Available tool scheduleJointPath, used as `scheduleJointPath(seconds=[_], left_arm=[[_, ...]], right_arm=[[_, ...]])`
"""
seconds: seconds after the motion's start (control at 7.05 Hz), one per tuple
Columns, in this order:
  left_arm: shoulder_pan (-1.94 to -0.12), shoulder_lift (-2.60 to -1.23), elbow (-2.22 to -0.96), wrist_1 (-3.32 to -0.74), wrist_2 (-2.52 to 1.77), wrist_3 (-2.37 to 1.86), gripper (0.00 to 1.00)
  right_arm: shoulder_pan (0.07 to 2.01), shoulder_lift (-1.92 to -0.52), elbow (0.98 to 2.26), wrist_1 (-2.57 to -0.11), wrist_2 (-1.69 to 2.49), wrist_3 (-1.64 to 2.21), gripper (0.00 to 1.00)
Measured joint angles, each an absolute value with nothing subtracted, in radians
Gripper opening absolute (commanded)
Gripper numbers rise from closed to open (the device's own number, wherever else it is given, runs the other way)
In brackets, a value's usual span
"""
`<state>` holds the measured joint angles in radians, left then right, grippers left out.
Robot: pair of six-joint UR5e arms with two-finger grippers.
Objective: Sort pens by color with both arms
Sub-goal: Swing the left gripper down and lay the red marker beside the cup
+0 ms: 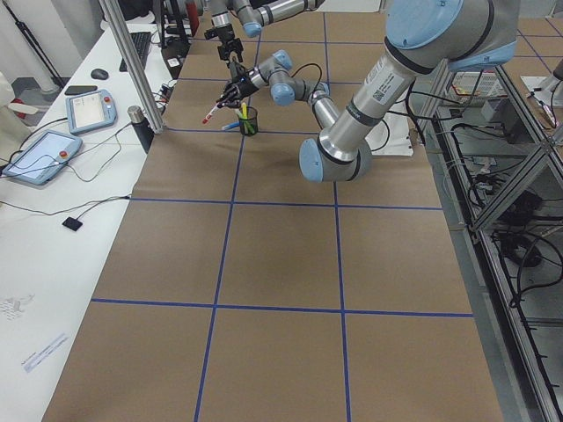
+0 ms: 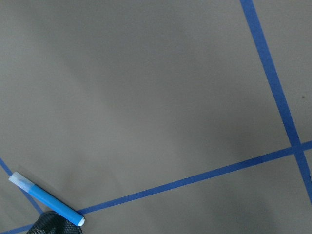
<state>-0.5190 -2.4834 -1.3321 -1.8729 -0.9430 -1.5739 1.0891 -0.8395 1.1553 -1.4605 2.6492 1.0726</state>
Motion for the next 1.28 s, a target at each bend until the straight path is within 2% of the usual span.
scheduleJointPath(seconds=[0.43,0.71,0.85,1.28], left_arm=[[-0.513,-2.535,-1.201,-1.911,-0.904,-1.587,0.0],[-0.512,-2.563,-1.157,-1.917,-0.891,-1.585,0.96],[-0.511,-2.578,-1.15,-1.917,-0.888,-1.581,0.99],[-0.512,-2.59,-1.169,-1.918,-0.893,-1.527,0.99]], right_arm=[[1.09,-0.838,1.157,-1.46,2.649,1.074,0.99],[1.091,-0.837,1.157,-1.46,2.649,1.074,0.99],[1.091,-0.837,1.157,-1.46,2.649,1.074,0.99],[1.093,-0.835,1.157,-1.46,2.649,1.075,0.99]])
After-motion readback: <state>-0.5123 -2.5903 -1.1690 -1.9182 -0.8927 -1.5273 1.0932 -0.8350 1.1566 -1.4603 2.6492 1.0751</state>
